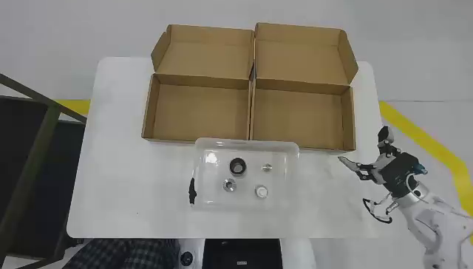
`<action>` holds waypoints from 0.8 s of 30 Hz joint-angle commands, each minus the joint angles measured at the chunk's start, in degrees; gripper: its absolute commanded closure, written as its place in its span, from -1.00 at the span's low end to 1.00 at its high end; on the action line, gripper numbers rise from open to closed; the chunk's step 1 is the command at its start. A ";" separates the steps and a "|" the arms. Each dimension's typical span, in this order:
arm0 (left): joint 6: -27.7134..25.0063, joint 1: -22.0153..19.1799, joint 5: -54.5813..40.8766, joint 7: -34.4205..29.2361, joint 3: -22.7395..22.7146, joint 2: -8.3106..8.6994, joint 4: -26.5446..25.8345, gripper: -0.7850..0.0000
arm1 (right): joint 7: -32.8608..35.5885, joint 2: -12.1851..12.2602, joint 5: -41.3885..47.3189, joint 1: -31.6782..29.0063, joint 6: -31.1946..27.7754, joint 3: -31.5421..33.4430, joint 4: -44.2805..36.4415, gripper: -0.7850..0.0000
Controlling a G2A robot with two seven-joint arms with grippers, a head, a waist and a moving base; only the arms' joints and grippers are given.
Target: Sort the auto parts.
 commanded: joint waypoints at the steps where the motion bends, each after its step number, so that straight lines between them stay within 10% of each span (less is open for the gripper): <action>1: 0.00 0.00 0.00 0.00 0.00 0.00 0.00 -1.00 | 0.00 0.00 0.00 0.00 0.00 0.00 0.00 -1.00; 24: 0.00 0.00 0.00 0.00 0.00 0.00 0.00 -1.00 | 5.86 0.69 -1.59 3.38 -9.45 -6.03 -5.36 -1.00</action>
